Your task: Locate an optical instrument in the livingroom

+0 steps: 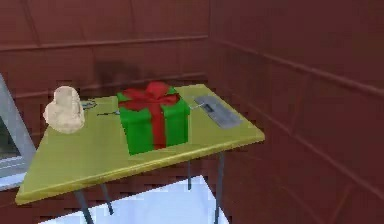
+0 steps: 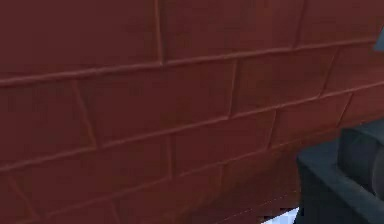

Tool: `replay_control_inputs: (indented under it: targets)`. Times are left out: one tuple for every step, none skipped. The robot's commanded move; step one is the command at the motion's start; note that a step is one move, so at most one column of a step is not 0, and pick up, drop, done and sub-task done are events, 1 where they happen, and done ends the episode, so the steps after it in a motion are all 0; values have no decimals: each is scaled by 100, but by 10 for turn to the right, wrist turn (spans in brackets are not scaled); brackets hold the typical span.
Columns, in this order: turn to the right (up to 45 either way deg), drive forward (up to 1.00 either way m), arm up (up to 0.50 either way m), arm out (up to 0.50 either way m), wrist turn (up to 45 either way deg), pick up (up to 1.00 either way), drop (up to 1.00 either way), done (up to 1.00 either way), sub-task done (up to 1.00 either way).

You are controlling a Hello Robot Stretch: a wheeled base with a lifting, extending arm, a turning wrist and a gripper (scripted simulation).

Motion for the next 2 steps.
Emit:
replay_control_inputs:
  targets:
    - [0,100,0,0,0,0,0,0,0]
    - [0,0,0,0,0,0,0,100,0]
